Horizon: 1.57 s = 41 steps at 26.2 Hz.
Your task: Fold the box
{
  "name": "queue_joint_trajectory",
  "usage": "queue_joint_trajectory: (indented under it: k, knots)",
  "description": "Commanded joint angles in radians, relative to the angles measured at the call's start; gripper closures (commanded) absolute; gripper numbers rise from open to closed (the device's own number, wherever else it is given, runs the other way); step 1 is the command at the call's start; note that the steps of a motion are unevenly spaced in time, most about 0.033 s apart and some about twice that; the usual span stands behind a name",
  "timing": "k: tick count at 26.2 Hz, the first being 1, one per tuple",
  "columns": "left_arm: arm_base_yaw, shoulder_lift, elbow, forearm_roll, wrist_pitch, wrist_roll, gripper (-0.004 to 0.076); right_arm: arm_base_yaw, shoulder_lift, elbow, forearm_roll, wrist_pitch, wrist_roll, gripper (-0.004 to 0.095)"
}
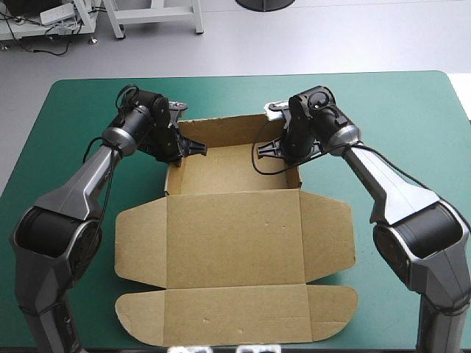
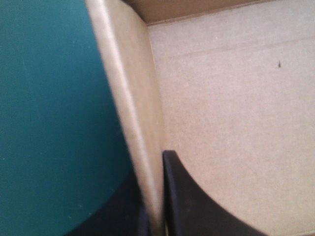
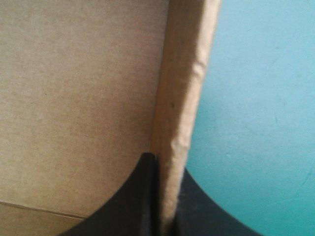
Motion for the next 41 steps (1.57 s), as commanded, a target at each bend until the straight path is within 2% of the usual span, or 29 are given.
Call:
queue_joint_trajectory:
  k: [1,15,18,23,30,33,35,41]
  knots:
    - [-0.007,-0.029,-0.028,-0.037,0.01,0.036,0.0729,-0.013,-0.028,-0.033,0.058,0.006,-0.046,0.0918]
    - [-0.007,0.02,-0.03,-0.111,0.012,0.064,0.0728,-0.021,0.023,-0.033,0.091,0.006,-0.091,0.0917]
    - [-0.007,0.02,-0.03,-0.131,0.012,0.073,0.0704,-0.021,0.021,-0.033,0.105,0.006,-0.096,0.0883]
    - [-0.007,0.018,-0.03,-0.141,0.032,0.076,0.0596,-0.021,0.02,-0.033,0.14,0.006,-0.106,0.0762]
    - [-0.007,0.018,-0.03,-0.143,0.048,0.076,0.0352,-0.021,0.009,-0.033,0.155,0.006,-0.106,0.0489]
    - [-0.007,0.018,-0.03,-0.158,0.041,0.077,0.0276,-0.021,0.002,-0.035,0.161,0.006,-0.134,0.0384]
    - [-0.007,0.018,-0.03,-0.162,0.029,0.078,0.0253,-0.021,0.002,-0.035,0.147,0.006,-0.134,0.0342]
    - [-0.007,0.018,-0.03,-0.162,0.021,0.08,0.0251,-0.021,0.002,-0.035,0.121,0.006,-0.134,0.0339]
